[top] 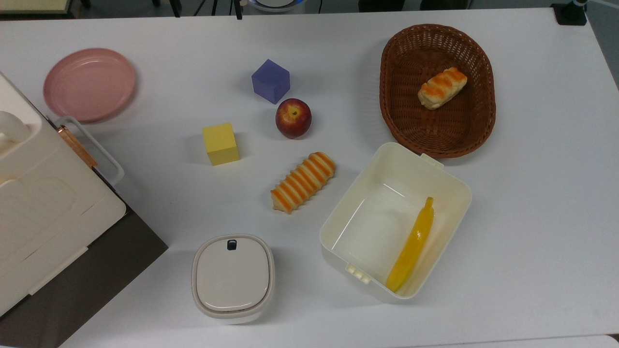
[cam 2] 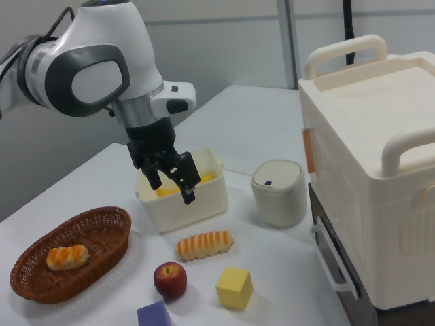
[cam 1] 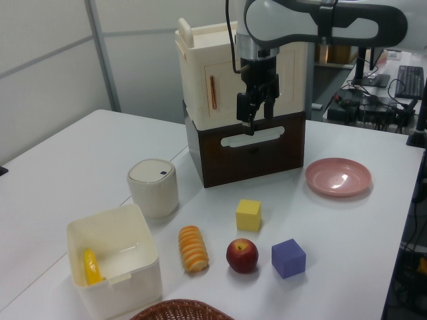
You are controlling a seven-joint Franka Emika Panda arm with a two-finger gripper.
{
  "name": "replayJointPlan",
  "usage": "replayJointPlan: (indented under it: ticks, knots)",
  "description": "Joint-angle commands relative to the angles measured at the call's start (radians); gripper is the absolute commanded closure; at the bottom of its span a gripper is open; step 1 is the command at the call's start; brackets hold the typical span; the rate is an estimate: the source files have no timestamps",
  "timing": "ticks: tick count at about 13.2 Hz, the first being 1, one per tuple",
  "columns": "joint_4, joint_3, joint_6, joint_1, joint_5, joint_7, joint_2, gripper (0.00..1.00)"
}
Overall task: Put the purple cube on a plate
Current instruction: 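Raise the gripper and move it toward the purple cube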
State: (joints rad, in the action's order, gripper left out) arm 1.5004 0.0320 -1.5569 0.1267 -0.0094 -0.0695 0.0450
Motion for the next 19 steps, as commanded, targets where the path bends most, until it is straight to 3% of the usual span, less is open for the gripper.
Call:
replayJointPlan:
  ticks: [1, 19]
  knots:
    - [-0.003, 0.003, 0.008, -0.001, 0.006, -0.019, 0.0, 0.0]
    - [0.041, 0.005, -0.008, -0.029, 0.005, -0.065, 0.023, 0.0]
